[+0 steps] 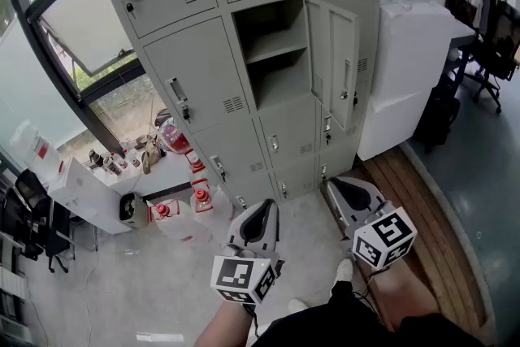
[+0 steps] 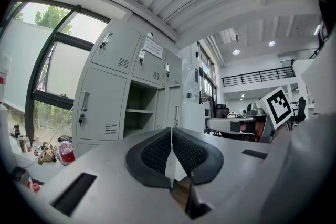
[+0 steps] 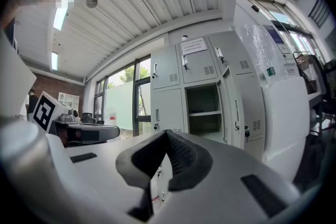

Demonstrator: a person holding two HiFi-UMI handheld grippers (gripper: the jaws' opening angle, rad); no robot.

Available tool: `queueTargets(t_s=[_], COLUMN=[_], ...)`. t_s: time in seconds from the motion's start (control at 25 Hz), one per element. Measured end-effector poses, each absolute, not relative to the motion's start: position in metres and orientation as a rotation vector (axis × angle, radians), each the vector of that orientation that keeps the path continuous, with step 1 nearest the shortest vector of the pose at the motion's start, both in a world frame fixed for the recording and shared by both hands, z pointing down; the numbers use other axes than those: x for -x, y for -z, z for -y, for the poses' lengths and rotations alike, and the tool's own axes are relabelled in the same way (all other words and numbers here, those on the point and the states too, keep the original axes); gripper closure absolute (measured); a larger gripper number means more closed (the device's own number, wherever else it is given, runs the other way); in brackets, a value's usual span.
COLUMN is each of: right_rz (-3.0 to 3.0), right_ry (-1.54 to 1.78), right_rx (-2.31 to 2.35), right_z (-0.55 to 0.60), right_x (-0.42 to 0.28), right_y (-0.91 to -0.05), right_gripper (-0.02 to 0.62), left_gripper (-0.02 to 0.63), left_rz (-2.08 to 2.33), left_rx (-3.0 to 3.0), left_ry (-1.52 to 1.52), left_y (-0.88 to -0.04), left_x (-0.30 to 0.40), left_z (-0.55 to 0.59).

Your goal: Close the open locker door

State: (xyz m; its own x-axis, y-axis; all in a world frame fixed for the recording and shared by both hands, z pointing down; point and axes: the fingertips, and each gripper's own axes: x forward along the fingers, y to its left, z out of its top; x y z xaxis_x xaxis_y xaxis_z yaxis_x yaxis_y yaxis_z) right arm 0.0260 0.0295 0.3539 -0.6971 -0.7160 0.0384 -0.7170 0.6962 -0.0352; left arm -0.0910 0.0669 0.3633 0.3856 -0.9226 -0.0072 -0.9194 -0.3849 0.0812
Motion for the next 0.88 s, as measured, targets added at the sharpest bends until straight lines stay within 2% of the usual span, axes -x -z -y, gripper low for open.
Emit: queueTargets(t_s=[0.88], right_rz=[2.922], right_ry=[-0.064], right_rx=[-1.234], right_z=[-0.0355], right_x=[-0.0247], right_y=[-0.3471], right_gripper=[0.543], left_gripper=[0.583], left_rz=[1.688], left_rx=[-2.575], left_ry=[0.093], left_y=[-0.3609], left_x=[0.0948], left_z=[-0.0768])
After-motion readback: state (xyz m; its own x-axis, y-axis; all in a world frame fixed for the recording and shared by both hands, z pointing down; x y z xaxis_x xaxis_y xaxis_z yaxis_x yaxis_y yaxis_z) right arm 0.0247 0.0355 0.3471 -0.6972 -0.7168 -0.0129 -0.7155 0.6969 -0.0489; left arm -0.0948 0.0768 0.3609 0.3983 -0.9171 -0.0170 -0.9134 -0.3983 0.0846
